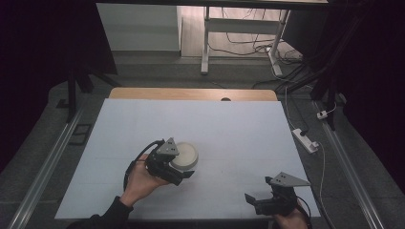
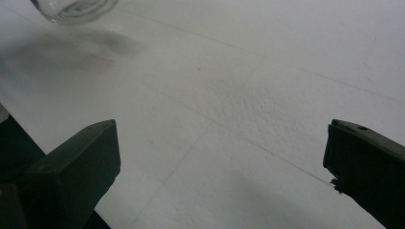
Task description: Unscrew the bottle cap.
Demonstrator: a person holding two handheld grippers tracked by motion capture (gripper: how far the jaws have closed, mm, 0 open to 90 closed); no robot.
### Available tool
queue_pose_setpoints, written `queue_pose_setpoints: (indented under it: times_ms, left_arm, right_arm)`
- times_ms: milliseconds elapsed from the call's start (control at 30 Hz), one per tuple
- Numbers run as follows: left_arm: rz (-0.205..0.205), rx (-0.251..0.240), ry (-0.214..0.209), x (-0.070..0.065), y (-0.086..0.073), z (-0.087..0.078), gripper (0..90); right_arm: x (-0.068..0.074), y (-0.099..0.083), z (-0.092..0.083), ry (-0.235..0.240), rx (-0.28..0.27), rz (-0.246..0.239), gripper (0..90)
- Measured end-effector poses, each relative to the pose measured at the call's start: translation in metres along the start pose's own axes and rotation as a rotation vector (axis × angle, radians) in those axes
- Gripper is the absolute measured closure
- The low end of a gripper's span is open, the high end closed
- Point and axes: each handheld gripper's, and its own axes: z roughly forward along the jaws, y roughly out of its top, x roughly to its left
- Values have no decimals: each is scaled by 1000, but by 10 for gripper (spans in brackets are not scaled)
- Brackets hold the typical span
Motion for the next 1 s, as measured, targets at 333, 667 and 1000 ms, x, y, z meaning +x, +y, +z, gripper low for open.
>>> queue_pose_setpoints:
  times_ms: [333,667,1000]
  left_arm:
    - [3,-2,-8,-2,0,2,72]
    - [10,-1,-16,-4,-1,4,72]
    - [15,-3,-30,-8,-1,8,72]
  right_arm:
    - [10,10,3,34,-38,-58,0]
    - [24,26,7,87,-82,-102,0]
    - [34,47,13,147,-103,-129,0]
